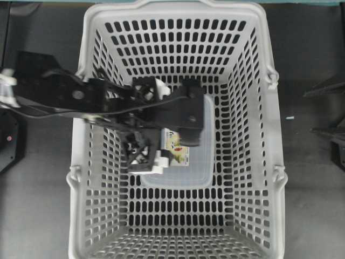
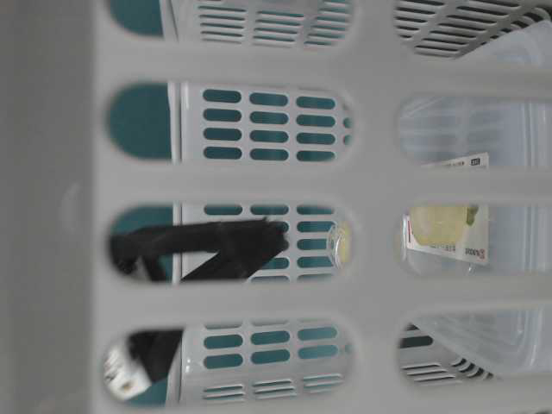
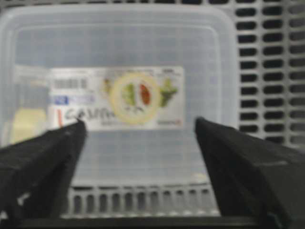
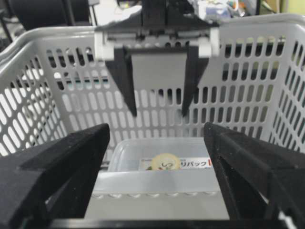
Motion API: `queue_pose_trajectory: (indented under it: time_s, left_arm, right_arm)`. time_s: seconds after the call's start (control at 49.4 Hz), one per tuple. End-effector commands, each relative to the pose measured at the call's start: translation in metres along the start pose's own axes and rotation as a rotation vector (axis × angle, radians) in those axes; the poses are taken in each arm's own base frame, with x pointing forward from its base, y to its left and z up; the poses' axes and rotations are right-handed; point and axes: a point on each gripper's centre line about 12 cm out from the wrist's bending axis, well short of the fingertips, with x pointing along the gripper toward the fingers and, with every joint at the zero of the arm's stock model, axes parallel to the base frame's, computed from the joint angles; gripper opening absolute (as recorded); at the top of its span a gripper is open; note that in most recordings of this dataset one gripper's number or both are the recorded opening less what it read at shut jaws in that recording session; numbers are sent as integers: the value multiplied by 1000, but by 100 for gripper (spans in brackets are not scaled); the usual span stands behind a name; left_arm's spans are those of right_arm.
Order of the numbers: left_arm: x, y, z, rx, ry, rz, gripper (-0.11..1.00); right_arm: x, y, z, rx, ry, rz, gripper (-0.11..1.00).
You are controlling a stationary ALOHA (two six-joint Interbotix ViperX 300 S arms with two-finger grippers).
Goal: Pick up the cellophane tape from the shopping basket with the left arm.
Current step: 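Move the left gripper over the basket toward the clear tape roll, then lower the open left gripper around the tape roll on the container lid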
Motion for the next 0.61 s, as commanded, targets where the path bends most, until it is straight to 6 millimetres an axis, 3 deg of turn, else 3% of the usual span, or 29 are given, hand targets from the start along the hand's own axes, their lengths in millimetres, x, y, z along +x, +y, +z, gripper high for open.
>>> queue_pose_trajectory:
  time_s: [0.0,0.223,0.588]
  left_arm:
    - [8,-1,7,8,11,1,90]
    - [41,-1,1,9,109,7,90]
    - [64,3,-6,8,155,10,90]
  right_arm:
    - [0,0,6,3,-20,1,77]
    - [0,0,4,3,-18,1,77]
    - [0,0,-1,3,-8,0,77]
